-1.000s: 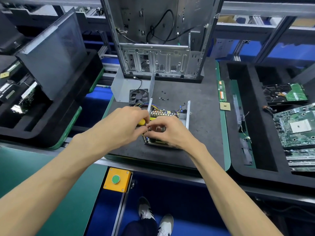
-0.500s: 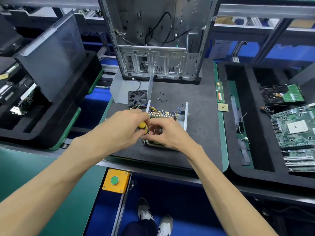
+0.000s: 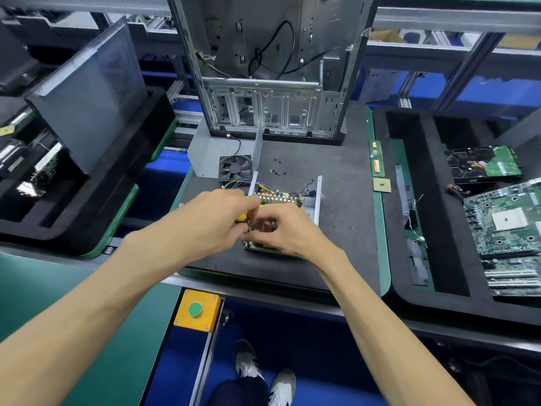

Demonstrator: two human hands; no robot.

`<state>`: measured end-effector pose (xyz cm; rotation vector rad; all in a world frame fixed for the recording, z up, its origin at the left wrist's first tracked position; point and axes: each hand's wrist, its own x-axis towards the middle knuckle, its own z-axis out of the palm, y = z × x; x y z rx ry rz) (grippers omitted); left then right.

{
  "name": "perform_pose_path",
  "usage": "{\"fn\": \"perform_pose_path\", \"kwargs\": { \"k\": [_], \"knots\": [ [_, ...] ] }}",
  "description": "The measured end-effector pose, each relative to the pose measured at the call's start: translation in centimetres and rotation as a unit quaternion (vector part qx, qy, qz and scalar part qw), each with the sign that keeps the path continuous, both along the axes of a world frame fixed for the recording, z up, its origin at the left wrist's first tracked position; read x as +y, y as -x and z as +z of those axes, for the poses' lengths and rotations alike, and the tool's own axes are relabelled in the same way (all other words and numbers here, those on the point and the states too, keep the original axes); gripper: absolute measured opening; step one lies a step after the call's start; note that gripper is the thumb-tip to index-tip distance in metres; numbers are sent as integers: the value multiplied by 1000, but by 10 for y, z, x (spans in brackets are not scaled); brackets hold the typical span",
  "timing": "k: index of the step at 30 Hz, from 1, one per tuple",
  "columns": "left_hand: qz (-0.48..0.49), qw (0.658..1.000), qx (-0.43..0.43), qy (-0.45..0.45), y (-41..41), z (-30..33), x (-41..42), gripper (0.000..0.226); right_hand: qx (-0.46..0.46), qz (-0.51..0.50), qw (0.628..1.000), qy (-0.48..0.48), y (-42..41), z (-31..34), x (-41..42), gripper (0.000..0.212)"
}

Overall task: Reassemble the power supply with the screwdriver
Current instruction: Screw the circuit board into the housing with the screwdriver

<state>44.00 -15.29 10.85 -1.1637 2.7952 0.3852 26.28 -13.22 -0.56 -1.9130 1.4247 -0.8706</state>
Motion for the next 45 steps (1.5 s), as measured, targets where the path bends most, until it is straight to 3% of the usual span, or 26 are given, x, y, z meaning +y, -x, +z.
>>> {"fn": "perform_pose_path", "kwargs": {
  "k": [3, 6, 8, 13, 17, 22, 25, 30, 33, 36, 38, 40, 44, 45],
  "knots": [
    [8, 1000, 7, 6, -1, -1, 1, 11, -1, -2, 1000, 0, 0, 0, 1, 13],
    [84, 996, 14, 37, 1, -7, 4, 32, 1, -10, 1000, -3, 1, -1, 0, 24],
    [111, 992, 13, 51, 2, -11, 5, 32, 5, -5, 1000, -7, 1, -2, 0, 22],
    [32, 999, -26, 22, -2, -4, -3, 10, -20, -6, 1000, 0, 0, 0, 0, 26],
    [0, 1000, -23, 16, -5, -1, -5, 10, -4, 5, 1000, 13, 1, 0, 0, 27],
    [53, 998, -2, 27, -5, -15, 2, 16, 14, 23, 999, 24, 1, 4, 3, 20],
    [35, 999, 11, 32, -1, -20, 2, 14, 25, 26, 999, 29, -1, 10, 6, 16],
    [-14, 998, -40, 38, 4, -11, 2, 17, 45, 14, 998, 52, -3, 14, 15, 17],
    [-10, 999, 16, 42, 6, 10, -7, 35, -14, -3, 999, 48, -6, 18, 18, 7],
    [47, 986, 158, -17, 14, 28, -24, 45, -90, -82, 992, 44, -5, 26, 17, 7],
    [88, 967, 235, -54, 22, 26, -47, 25, -224, -158, 962, 17, -1, 32, 13, 8],
    [118, 956, 256, -79, 31, 16, -74, 5, -364, -236, 901, -4, 7, 35, 6, 9],
    [112, 971, 191, -90, 53, -17, -125, 12, -555, -377, 741, -40, 35, 34, -19, 3],
    [98, 976, 174, -82, 59, -26, -135, 11, -583, -402, 705, -46, 42, 33, -27, 11]
  ]
}}
